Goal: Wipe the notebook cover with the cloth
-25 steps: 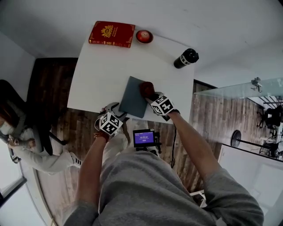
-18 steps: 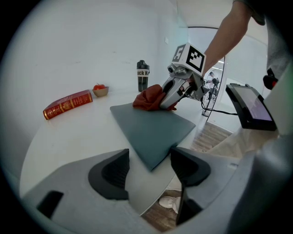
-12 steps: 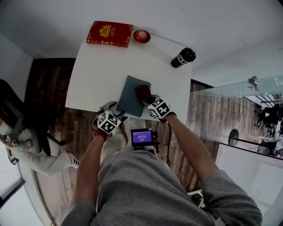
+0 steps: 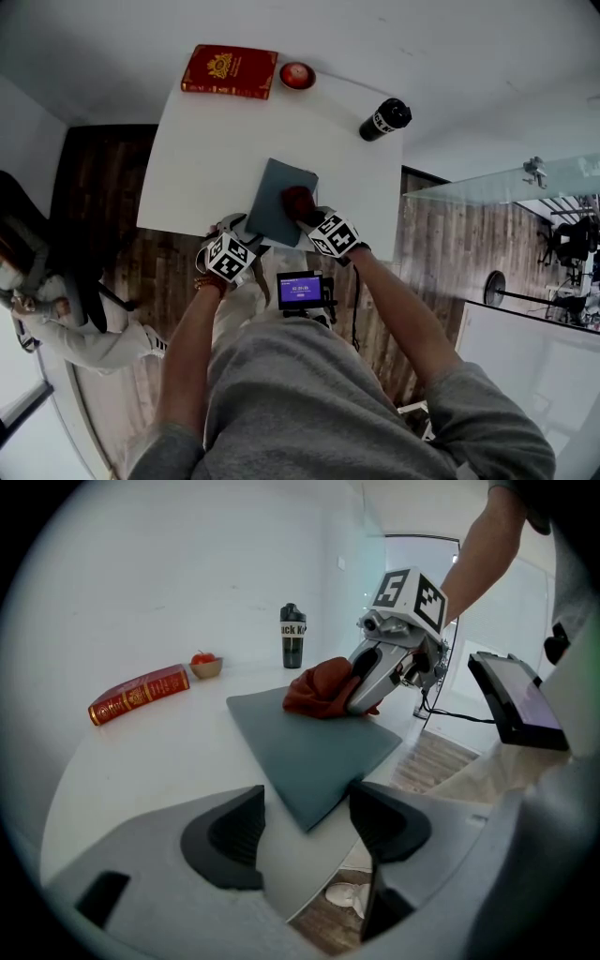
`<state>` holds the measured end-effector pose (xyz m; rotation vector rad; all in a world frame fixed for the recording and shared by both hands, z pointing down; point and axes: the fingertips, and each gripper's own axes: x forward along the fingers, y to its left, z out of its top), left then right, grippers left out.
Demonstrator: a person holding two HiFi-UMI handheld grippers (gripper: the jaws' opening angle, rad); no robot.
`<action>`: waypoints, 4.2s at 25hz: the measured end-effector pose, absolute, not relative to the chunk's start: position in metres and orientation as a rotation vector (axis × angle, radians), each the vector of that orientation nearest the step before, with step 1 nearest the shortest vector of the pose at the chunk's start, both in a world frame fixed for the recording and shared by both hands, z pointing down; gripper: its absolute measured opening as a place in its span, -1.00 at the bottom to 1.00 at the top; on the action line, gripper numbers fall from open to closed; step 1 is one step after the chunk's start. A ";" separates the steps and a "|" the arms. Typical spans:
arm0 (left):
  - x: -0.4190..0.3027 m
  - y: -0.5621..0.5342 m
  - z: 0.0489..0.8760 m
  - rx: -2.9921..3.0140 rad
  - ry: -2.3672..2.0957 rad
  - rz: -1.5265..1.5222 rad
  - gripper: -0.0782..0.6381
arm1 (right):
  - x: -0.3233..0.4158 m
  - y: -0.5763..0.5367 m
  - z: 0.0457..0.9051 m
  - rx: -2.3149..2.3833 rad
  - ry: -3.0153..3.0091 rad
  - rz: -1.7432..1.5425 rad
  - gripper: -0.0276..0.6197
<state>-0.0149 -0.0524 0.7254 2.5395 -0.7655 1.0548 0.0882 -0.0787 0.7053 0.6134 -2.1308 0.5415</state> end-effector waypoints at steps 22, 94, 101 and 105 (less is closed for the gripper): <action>-0.015 -0.052 0.725 2.538 -0.765 1.052 0.02 | 0.075 -0.038 0.705 0.504 -2.158 0.523 -0.75; -0.001 -0.114 0.399 2.840 -1.330 -0.042 -0.56 | 0.085 -0.090 0.379 1.397 -2.869 0.084 -0.72; 0.000 -0.113 0.378 2.839 -1.444 -0.095 -0.78 | 0.085 -0.088 0.372 1.507 -2.783 -0.019 -0.74; 0.002 -0.109 0.384 2.848 -1.435 -0.069 -0.78 | 0.088 -0.086 0.375 1.521 -2.767 -0.003 -0.75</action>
